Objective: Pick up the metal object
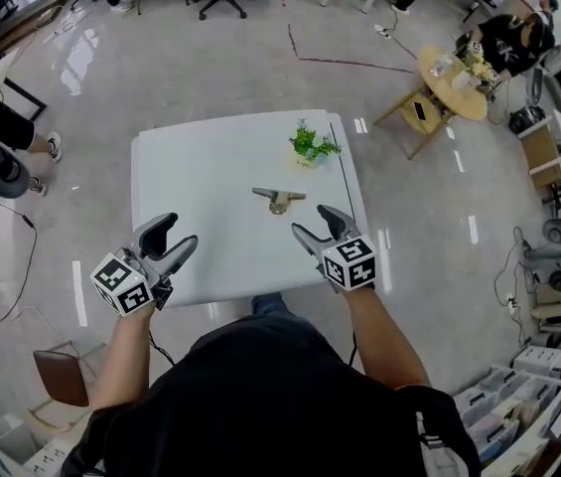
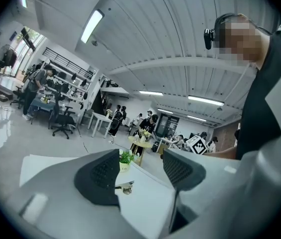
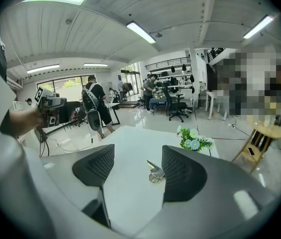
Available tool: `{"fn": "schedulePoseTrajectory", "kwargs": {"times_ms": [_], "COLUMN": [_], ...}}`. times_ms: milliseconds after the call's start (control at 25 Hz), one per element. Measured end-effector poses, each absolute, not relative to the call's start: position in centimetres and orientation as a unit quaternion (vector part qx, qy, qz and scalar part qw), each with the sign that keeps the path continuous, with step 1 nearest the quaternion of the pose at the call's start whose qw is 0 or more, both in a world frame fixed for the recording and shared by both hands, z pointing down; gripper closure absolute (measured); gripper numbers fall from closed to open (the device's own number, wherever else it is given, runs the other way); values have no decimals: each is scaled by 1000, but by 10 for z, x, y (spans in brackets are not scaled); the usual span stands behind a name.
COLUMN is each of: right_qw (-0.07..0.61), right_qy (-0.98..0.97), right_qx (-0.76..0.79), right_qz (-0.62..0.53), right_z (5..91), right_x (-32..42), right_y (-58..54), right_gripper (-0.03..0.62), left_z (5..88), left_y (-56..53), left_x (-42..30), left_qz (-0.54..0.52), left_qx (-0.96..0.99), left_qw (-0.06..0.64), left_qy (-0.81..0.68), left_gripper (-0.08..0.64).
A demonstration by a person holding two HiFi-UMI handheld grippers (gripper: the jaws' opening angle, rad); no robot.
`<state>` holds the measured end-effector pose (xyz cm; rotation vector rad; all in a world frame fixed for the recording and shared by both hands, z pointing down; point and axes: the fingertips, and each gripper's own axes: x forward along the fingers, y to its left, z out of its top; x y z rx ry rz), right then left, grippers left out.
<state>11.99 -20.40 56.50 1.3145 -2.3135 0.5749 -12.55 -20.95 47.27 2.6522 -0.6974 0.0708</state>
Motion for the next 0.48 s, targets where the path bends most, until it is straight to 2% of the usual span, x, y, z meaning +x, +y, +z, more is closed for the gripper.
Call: {"fn": "schedulePoseTrajectory", "kwargs": {"times_ms": [480], "right_qw": [243], "right_qy": [-822], "right_qx": [453], "right_qz": [243], "right_z": [622], "right_x": [120], "right_y": [-230], "right_gripper": [265], "left_z": [496], "left_y": [-229], "left_x": [-124], "left_qz": [41], "left_qx": [938], "left_qw": [226], "left_qy": [-261], "left_gripper": [301]}}
